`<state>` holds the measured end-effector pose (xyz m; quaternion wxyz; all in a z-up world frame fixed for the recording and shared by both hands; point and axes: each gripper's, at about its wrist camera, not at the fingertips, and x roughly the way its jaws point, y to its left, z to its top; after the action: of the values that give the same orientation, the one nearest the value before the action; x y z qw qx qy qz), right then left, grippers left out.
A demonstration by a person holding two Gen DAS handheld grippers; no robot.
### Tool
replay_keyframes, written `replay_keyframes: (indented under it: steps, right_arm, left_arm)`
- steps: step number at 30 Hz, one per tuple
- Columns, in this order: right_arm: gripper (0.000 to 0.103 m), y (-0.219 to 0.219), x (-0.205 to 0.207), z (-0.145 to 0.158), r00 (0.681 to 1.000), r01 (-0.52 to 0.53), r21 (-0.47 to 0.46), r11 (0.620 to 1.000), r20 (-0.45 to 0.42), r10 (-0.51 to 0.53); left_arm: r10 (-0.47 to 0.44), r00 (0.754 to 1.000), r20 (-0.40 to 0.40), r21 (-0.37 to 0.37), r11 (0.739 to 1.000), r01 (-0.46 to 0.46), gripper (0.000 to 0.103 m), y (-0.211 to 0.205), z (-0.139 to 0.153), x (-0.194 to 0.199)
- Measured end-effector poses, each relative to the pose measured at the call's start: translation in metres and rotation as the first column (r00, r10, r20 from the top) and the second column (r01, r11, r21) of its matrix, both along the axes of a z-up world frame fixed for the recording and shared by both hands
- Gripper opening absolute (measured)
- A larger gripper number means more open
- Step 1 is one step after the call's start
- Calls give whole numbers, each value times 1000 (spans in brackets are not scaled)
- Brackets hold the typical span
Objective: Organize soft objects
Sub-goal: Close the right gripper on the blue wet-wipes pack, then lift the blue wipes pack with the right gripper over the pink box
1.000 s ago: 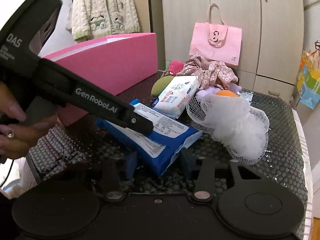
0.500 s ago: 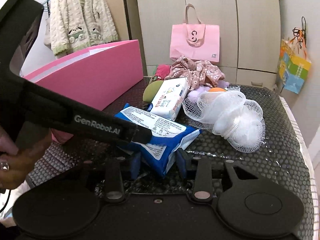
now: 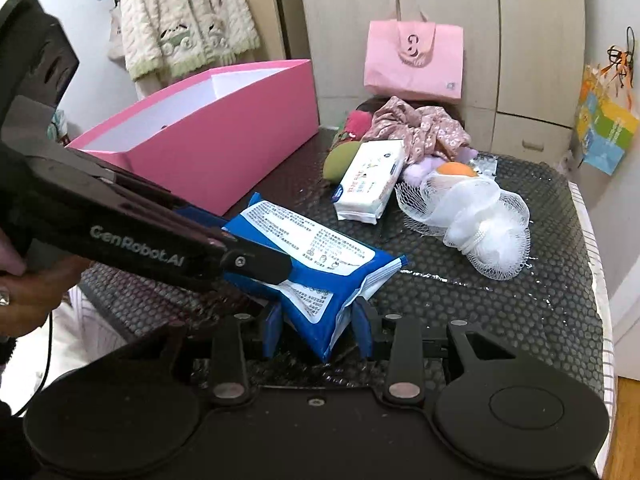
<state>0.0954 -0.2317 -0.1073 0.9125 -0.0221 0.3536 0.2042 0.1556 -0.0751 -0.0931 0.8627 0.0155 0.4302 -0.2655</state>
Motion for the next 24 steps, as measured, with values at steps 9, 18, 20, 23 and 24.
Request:
replay_keyframes:
  steps: [9,18,20,23,24]
  right_arm:
    - [43,9,-24,20,996,-64,-16,998,-60,63]
    - [43,23,-44,34,989,-130,41,991,-72,132]
    - [43,27,-47,39,985,-154,45,987,-73,157]
    - [43,34,-48,47,979,-191,48,980,-70,194]
    - [43,38,-49,50,975,-207,47,977,-69,209]
  left_arm:
    - [-39,997,-70,-46,998,36,48,24,15,-24]
    - [-71,991,-110,-65,996,65,48,57,34,-50]
    - [-71,990,-119,-73,995,62,48,67,39,-55]
    - [-67,989,-128,-81,995,57,48,80,47,-61]
    - [-63,989,-136,-85,995,52,48,85,49,-63]
